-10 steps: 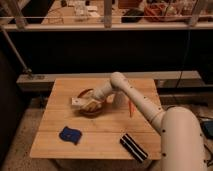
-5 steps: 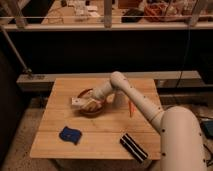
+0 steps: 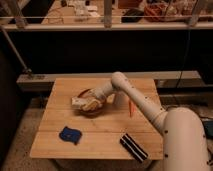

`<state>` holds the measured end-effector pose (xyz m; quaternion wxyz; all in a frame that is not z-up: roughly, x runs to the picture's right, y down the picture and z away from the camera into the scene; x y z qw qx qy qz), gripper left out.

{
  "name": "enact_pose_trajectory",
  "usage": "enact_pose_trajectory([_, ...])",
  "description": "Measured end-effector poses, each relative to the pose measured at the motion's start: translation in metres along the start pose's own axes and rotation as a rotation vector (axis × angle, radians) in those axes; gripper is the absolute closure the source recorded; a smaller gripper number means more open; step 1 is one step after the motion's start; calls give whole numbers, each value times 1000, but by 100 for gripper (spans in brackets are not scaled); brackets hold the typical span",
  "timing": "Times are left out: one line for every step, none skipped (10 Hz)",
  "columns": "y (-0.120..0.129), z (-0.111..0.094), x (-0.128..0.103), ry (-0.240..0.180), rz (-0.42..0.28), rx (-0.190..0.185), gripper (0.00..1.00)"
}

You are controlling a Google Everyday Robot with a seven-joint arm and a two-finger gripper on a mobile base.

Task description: Place the bottle in the ceramic bowl

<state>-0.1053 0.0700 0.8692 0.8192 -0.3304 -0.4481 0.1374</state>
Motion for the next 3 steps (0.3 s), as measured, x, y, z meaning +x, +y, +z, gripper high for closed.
enact_pose_trajectory([0, -1, 0, 1, -1, 5, 20])
enact_pose_trajectory([-1, -2, -1, 0, -3, 11, 20])
enact_pose_trajectory([-2, -5, -2, -4, -7, 17, 20])
